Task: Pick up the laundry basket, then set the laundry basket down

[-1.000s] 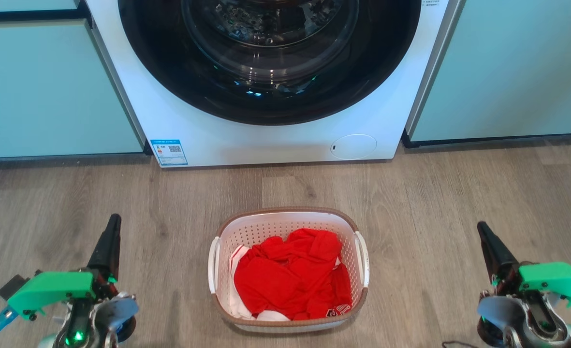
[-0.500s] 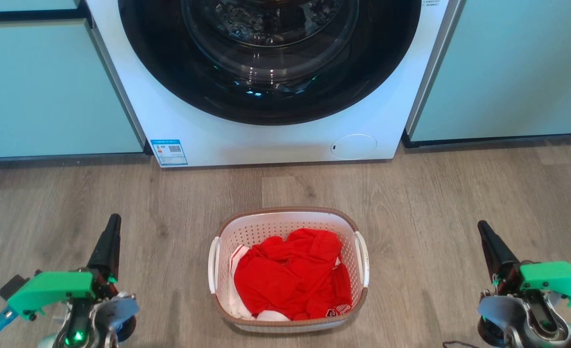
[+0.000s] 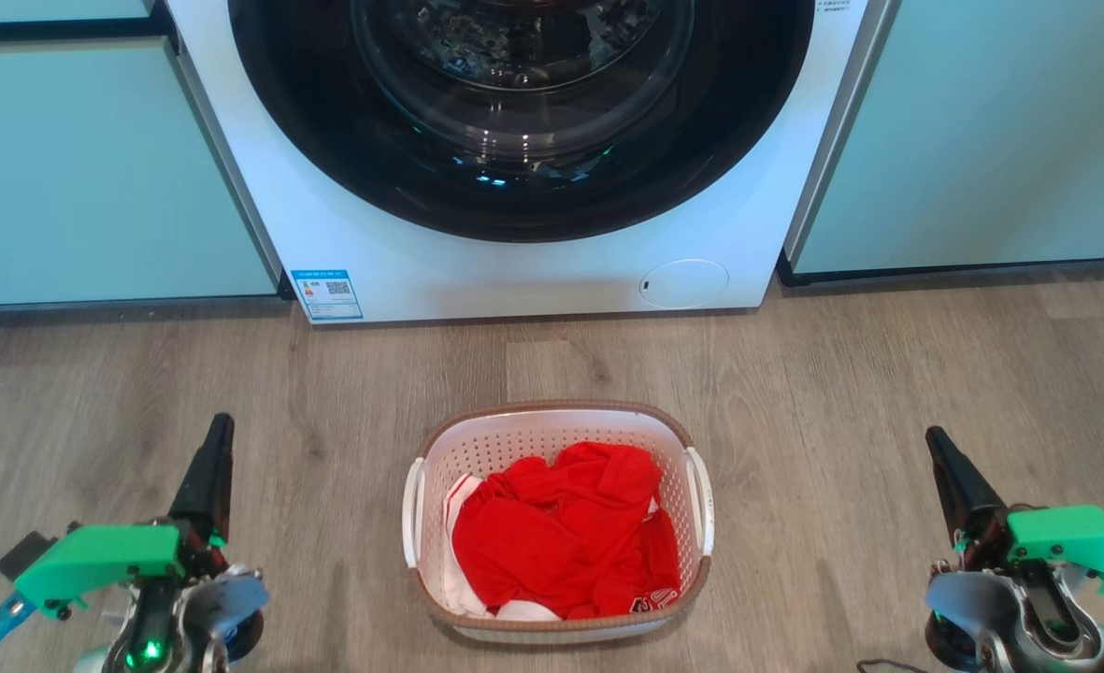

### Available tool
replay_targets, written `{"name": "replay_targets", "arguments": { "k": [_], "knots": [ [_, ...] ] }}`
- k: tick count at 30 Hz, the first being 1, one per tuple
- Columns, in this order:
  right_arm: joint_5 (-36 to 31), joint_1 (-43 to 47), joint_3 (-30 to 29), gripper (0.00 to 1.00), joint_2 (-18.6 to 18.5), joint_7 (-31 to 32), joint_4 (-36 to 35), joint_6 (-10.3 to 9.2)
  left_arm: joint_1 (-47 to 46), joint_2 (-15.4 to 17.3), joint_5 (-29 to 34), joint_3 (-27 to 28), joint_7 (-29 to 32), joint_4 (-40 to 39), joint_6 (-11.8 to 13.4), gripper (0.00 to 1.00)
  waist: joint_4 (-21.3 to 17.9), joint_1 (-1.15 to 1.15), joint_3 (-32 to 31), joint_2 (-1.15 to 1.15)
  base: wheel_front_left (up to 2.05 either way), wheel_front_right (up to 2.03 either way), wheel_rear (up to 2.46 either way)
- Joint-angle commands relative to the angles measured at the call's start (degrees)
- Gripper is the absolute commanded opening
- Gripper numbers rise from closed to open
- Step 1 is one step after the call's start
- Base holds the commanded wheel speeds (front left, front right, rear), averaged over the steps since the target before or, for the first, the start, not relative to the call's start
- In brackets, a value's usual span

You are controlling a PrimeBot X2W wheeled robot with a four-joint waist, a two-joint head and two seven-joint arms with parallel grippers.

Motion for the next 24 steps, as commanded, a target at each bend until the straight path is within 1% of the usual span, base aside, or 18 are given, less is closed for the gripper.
{"name": "replay_targets", "arguments": {
  "k": [1,24],
  "knots": [
    [-0.3,-2.7,0.8,0.0,-0.6,0.4,-2.0,0.16,-2.8,0.2,0.1,1.9,0.6,-1.7,-0.4,0.0,0.0,0.0,0.0,0.0,0.0,0.0,0.0],
    [-0.5,-2.7,0.5,0.0,-0.4,0.6,-2.0,0.16,-2.8,0.1,0.3,2.1,0.7,-1.7,-0.4,0.0,0.0,0.0,0.0,0.0,0.0,0.0,0.0]
  ]
}}
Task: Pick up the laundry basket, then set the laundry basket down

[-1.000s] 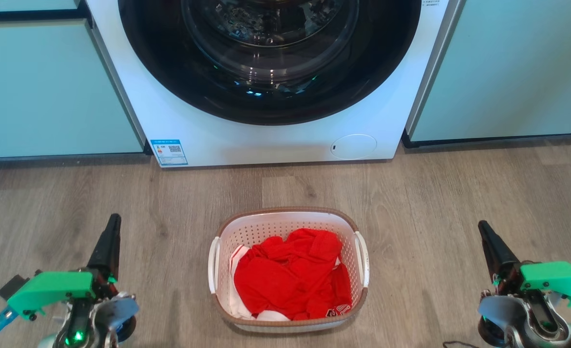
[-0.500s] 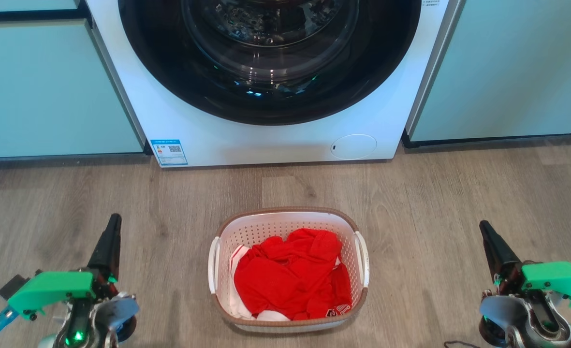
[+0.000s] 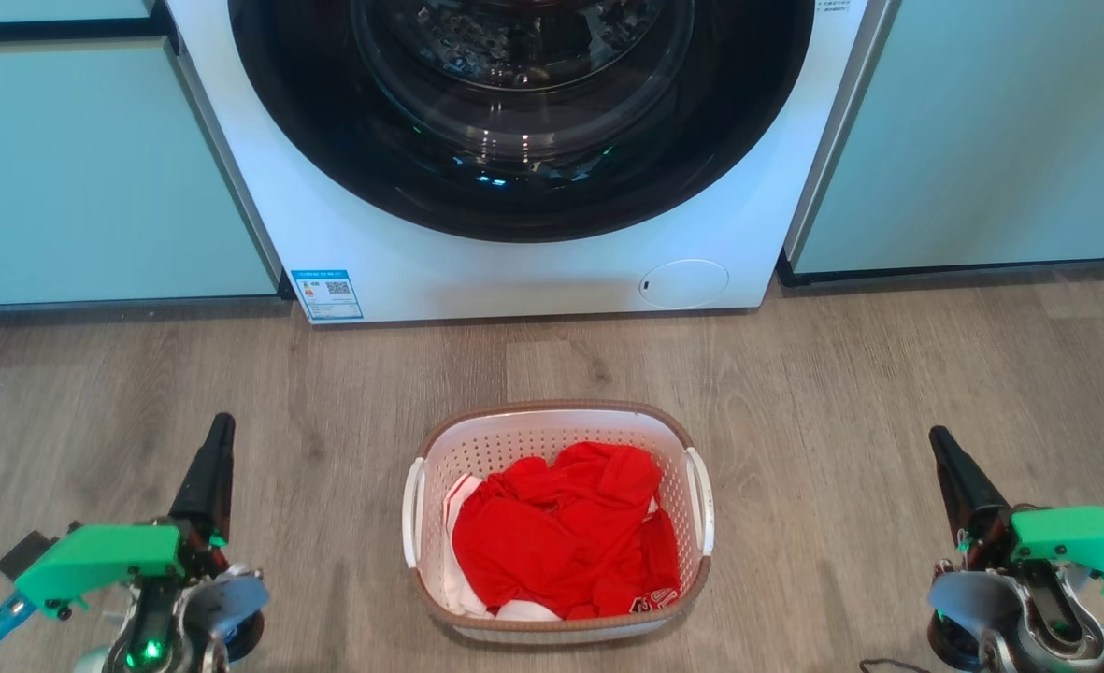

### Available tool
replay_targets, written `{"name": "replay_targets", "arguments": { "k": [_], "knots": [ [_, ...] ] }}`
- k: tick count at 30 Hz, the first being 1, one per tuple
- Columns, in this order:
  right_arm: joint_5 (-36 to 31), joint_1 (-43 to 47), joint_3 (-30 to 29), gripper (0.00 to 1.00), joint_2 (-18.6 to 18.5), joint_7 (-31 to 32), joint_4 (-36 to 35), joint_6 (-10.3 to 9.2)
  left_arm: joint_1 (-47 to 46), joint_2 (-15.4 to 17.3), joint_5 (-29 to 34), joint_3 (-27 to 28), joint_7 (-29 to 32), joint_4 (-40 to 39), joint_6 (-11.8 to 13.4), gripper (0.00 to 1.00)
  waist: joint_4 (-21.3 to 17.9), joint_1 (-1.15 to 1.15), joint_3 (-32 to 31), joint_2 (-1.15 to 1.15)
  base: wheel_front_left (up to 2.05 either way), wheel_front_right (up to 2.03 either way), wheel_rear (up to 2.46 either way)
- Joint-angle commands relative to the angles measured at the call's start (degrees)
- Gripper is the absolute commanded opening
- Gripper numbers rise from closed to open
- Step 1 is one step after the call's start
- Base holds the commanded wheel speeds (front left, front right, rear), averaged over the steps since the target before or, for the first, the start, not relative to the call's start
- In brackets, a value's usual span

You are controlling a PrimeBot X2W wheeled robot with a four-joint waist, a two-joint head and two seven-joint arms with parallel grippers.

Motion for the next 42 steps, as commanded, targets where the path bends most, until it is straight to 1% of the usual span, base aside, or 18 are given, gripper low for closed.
{"name": "replay_targets", "arguments": {
  "k": [1,42],
  "knots": [
    [-0.5,-2.7,1.1,0.0,-0.5,0.4,-2.0,0.16,-2.8,0.2,0.3,2.0,0.4,-1.7,-0.4,0.0,0.0,0.0,0.0,0.0,0.0,0.0,0.0],
    [-0.8,-2.7,0.7,0.0,-0.2,0.7,-2.0,0.16,-2.8,0.1,0.4,2.2,0.5,-1.7,-0.4,0.0,0.0,0.0,0.0,0.0,0.0,0.0,0.0]
  ]
}}
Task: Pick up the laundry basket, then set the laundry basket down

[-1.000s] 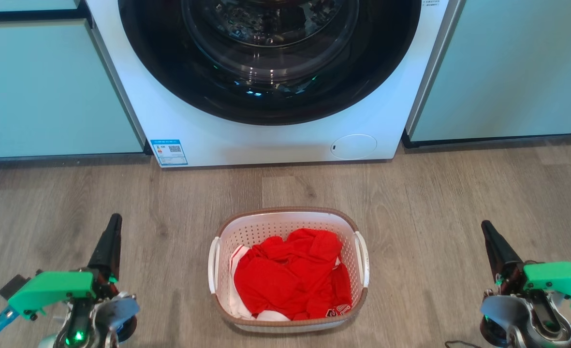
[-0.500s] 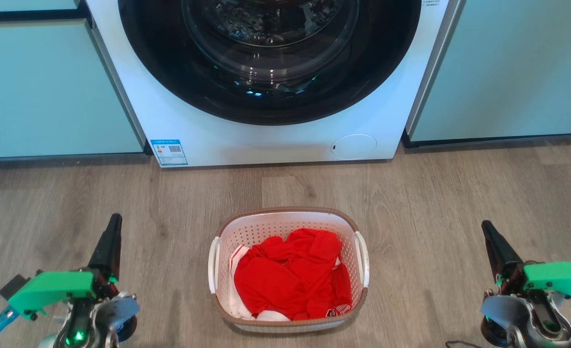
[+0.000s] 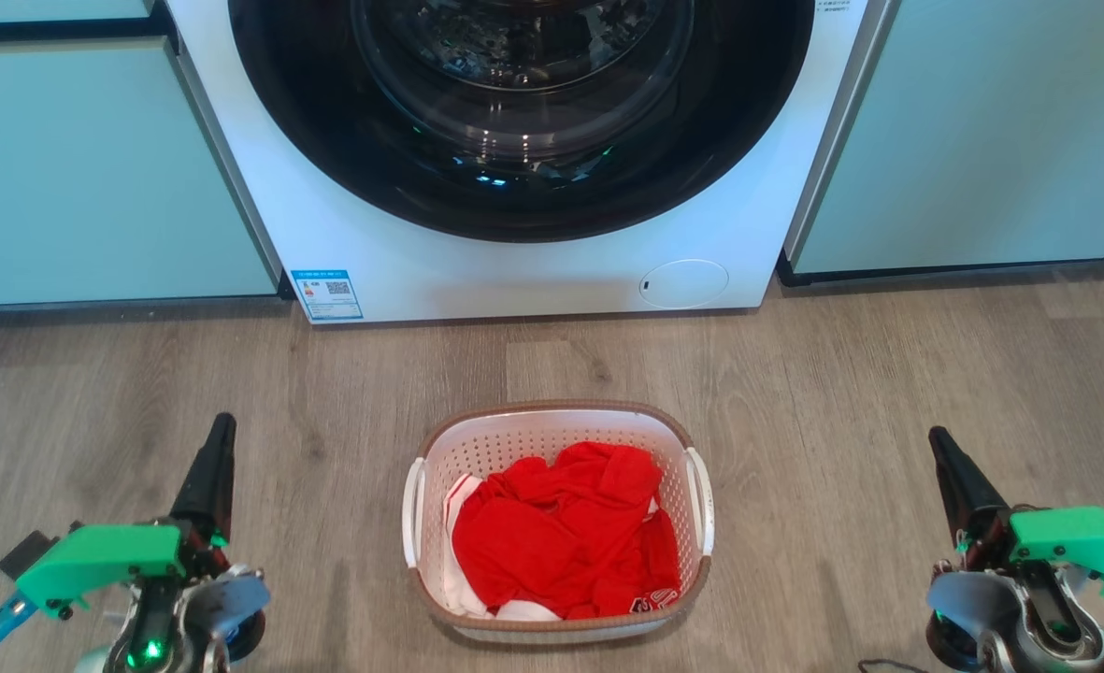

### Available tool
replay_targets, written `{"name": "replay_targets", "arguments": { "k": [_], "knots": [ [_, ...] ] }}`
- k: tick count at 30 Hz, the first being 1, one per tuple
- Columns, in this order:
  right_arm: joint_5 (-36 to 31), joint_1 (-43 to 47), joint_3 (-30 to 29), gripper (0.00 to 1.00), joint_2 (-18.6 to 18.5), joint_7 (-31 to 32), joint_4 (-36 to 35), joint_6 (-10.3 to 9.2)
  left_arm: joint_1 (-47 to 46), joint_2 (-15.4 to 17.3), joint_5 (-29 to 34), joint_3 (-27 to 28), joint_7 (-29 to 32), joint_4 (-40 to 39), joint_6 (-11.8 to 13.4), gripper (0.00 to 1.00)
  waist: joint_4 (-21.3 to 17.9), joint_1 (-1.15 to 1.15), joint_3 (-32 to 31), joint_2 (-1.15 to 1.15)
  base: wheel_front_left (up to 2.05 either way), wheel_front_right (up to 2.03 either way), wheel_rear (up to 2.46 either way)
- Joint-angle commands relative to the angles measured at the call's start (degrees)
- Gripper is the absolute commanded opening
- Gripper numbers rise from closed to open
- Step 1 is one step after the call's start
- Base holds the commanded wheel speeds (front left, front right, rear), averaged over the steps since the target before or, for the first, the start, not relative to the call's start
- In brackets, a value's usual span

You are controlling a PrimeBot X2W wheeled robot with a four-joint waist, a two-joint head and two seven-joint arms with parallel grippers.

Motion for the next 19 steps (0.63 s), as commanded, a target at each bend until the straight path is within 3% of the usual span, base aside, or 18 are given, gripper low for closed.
{"name": "replay_targets", "arguments": {
  "k": [1,19],
  "knots": [
    [-0.3,-2.7,1.1,0.0,-0.6,0.6,-2.0,0.16,-2.8,0.3,0.4,2.1,0.3,-1.7,-0.4,0.0,0.0,0.0,0.0,0.0,0.0,0.0,0.0],
    [-0.4,-2.7,1.0,0.0,-0.5,0.7,-2.0,0.16,-2.8,0.2,0.4,2.1,0.4,-1.7,-0.4,0.0,0.0,0.0,0.0,0.0,0.0,0.0,0.0]
  ]
}}
